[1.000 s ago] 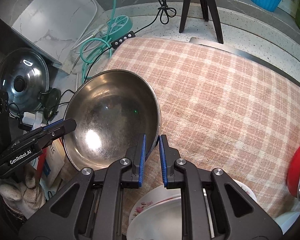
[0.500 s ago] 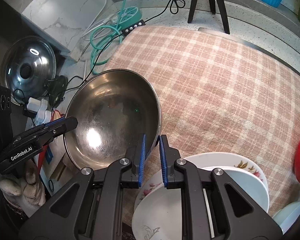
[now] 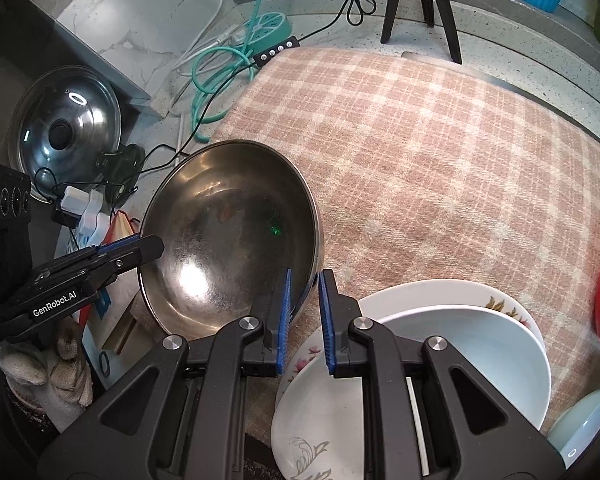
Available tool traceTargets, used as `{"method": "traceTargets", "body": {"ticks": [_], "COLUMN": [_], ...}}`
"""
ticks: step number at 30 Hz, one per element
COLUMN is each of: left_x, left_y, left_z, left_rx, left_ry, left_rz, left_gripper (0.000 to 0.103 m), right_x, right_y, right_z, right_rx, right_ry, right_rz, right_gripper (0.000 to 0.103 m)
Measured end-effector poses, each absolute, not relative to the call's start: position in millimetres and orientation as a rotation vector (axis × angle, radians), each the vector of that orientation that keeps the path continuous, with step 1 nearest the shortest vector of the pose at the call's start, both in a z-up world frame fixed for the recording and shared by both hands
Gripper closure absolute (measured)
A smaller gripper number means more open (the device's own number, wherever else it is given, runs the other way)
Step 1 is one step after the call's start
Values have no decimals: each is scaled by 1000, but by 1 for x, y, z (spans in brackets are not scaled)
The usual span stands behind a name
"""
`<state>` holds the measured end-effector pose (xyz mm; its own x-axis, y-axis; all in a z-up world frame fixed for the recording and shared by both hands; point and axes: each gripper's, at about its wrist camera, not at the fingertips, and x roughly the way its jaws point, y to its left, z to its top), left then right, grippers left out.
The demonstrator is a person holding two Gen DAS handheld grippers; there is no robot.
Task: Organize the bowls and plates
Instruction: 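Carry the silver bowl with the right gripper beside the plate stack, then lower the silver bowl onto the cloth and open the right gripper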
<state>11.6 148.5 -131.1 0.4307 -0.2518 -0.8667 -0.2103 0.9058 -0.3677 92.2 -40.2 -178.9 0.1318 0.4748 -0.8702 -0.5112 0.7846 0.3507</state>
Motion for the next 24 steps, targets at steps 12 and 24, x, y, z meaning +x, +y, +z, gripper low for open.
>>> {"method": "traceTargets", "body": {"ticks": [12, 24], "left_x": [10, 21], "left_y": [133, 106], "left_z": [-105, -92], "left_rx": [-324, -270], "left_ry": [1066, 1031], "left_rz": [9, -54], "left_gripper": [81, 78], "right_x": [87, 80], "right_y": [-59, -93], "right_z": [-158, -137], "right_rx": [-14, -11], "right_ry": [1170, 1067], "right_rz": [677, 601], "right_gripper": [66, 49]}}
